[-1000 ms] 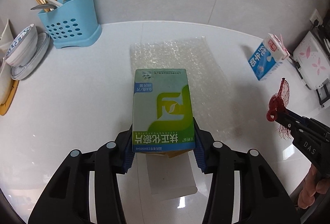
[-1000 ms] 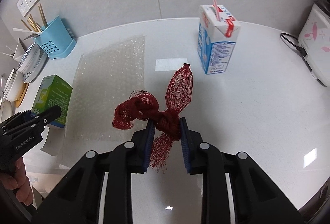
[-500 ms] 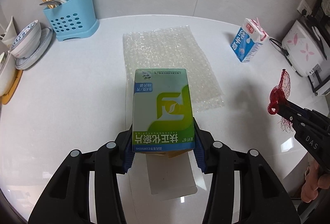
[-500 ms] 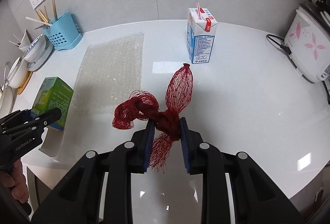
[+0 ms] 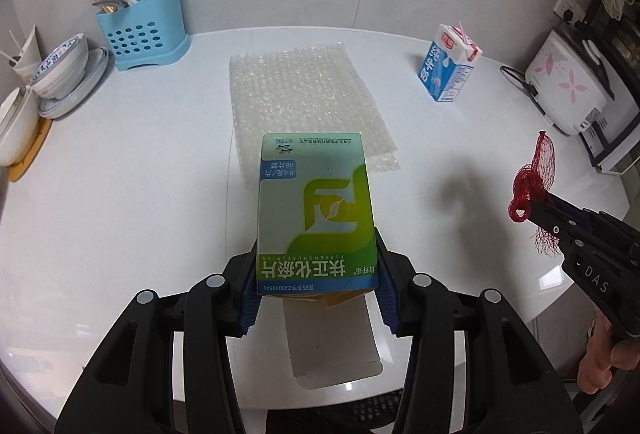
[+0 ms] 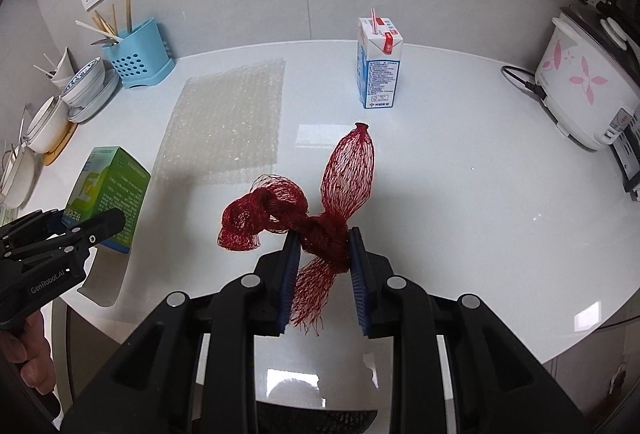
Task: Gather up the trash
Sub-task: 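Carry the medicine box and red net down over the green wastebasket, then open the right tool to drop the net while the left tool releases the medicine box, then raise both tools back up over the counter toward the bubble wrap and milk carton, then grasp the bubble wrap with the left tool while the right tool grasps the milk carton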
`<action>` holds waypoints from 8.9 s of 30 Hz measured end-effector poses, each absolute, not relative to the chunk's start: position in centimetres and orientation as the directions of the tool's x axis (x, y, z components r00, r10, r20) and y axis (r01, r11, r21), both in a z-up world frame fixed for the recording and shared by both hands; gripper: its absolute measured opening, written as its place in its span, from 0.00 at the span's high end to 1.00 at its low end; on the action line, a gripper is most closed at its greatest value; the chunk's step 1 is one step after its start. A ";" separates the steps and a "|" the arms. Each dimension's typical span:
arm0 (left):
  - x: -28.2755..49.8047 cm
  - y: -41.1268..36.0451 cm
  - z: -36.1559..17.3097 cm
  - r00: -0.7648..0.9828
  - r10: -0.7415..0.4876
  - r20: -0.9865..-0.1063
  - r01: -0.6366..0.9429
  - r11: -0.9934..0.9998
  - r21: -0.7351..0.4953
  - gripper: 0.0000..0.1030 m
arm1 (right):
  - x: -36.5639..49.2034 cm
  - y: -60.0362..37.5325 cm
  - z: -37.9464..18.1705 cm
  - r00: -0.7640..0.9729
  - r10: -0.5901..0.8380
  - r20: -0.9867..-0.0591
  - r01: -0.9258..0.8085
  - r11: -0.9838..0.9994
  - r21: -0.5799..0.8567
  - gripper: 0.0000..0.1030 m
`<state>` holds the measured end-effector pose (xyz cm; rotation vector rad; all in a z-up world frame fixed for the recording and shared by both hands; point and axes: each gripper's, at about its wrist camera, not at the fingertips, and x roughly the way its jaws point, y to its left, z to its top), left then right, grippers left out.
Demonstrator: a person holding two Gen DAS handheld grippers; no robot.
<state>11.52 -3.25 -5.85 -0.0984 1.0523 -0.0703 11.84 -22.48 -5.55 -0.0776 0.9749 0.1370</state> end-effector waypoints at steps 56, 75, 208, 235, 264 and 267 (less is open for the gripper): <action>-6.5 -9.8 -8.2 0.452 -0.170 -0.876 0.096 0.985 -0.142 0.55 | -5.6 -26.3 -8.7 0.524 0.114 -0.844 -0.217 0.976 -0.003 0.77; -8.4 -10.2 -14.3 0.416 -0.167 -0.894 0.101 0.985 -0.137 0.55 | -8.0 -27.1 -15.8 0.429 0.118 -0.896 -0.233 0.972 0.017 0.77; 1.1 -6.1 -2.6 0.555 -0.099 -0.826 -0.031 0.990 -0.139 0.06 | 2.1 -27.4 -2.0 0.702 0.106 -0.704 -0.182 0.983 -0.033 0.08; 22.1 0.1 -6.7 0.443 -0.078 -0.893 -0.043 0.993 -0.108 0.07 | 22.8 -25.6 -5.4 0.702 0.012 -0.712 0.014 0.999 0.031 0.08; 34.6 0.2 -15.8 0.280 -0.020 -0.960 -0.036 0.999 -0.031 0.23 | 36.2 -23.2 -10.9 0.688 -0.078 -0.722 0.078 0.996 -0.034 0.14; 34.3 -0.6 -15.4 0.278 -0.025 -0.960 -0.012 1.000 -0.029 0.48 | 36.6 -23.0 -10.9 0.678 -0.084 -0.730 0.088 0.996 -0.033 0.27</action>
